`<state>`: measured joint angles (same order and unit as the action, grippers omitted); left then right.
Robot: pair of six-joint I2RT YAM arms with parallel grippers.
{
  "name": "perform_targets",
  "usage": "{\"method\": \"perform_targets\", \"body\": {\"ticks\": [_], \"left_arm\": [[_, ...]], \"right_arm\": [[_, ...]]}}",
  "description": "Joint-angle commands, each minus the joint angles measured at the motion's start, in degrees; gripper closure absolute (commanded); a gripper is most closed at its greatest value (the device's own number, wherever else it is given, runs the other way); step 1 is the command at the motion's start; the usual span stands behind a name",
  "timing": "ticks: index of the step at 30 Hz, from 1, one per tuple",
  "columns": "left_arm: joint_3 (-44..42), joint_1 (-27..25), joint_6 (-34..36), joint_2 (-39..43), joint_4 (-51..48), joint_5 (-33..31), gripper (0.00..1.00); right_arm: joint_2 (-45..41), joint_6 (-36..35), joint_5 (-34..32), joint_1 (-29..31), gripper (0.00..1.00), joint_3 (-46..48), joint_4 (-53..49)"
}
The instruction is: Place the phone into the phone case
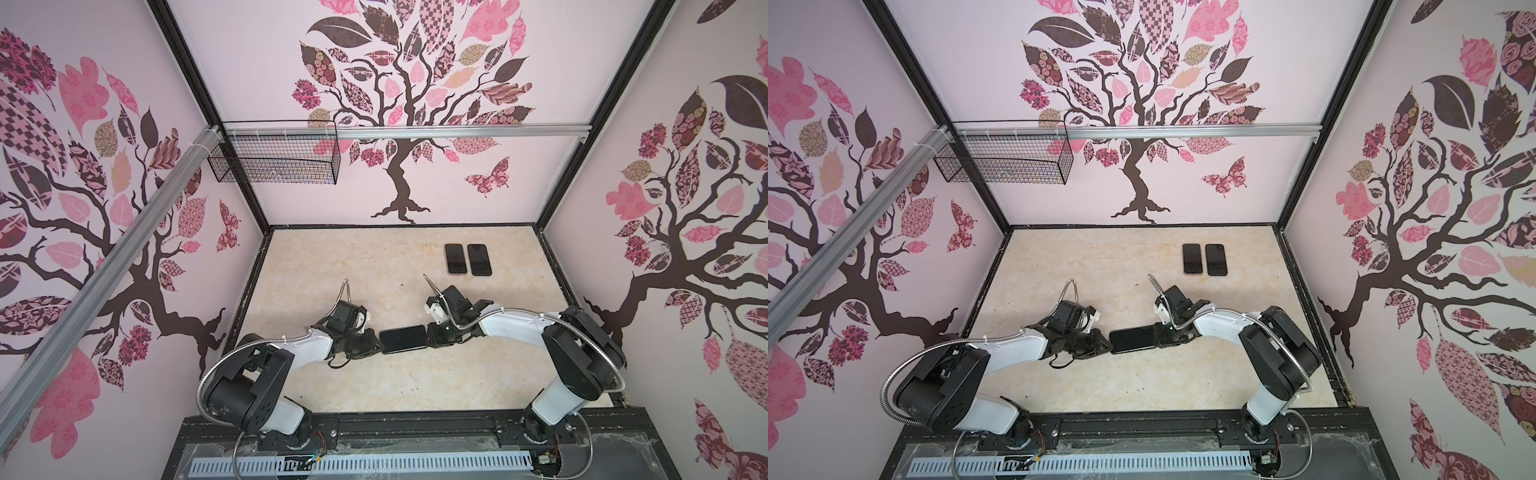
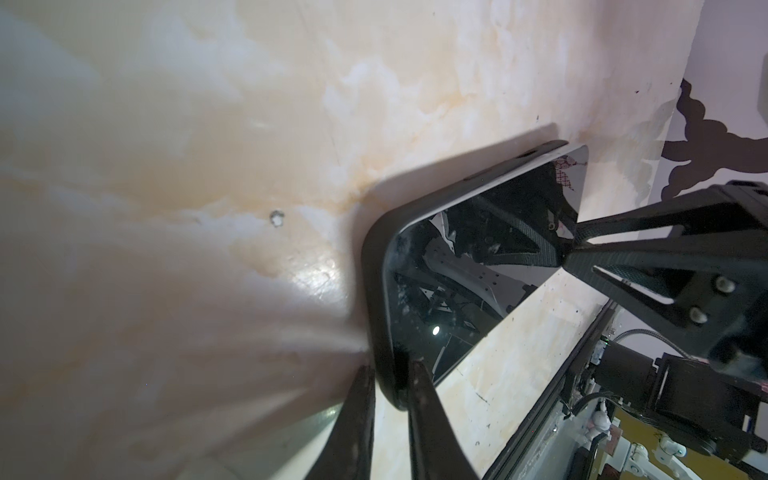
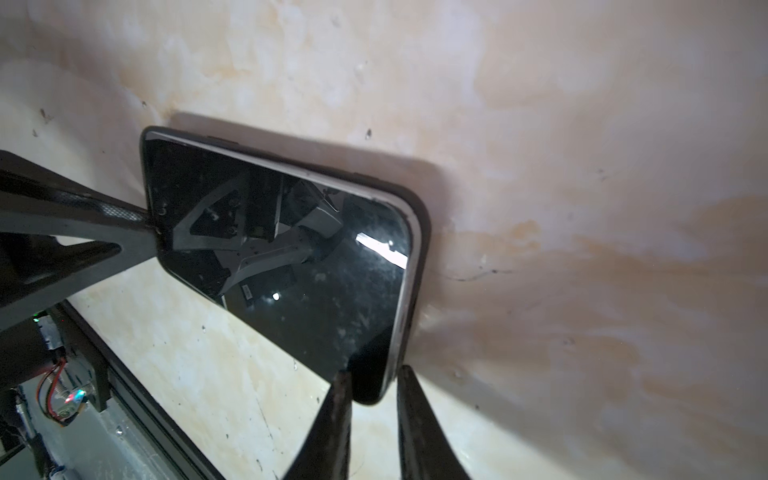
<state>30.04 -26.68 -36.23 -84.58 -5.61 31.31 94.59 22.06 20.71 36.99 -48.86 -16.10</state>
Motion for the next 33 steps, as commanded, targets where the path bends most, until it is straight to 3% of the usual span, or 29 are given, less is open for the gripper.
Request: {"method": "perform_targets", "body": {"ticks": [1, 24, 33], "left_arm": [[0.0, -0.2, 0.3, -1.4, 1.1, -0.3, 0.82], [-1.2, -1.0, -0.3, -3.9, 4.3, 0.6, 0.86], [-1.4, -1.0, -0.6, -3.2, 4.2, 0.5, 0.86]], "right_arm": [[2.3, -0.7, -0.6, 0.0, 0.80, -1.1, -0.6], [10.0, -1.9, -1.3, 2.2, 0.86, -2.1, -0.6], [12.0, -2.7, -10.7, 4.4, 0.86, -4.2, -5.1]]}}
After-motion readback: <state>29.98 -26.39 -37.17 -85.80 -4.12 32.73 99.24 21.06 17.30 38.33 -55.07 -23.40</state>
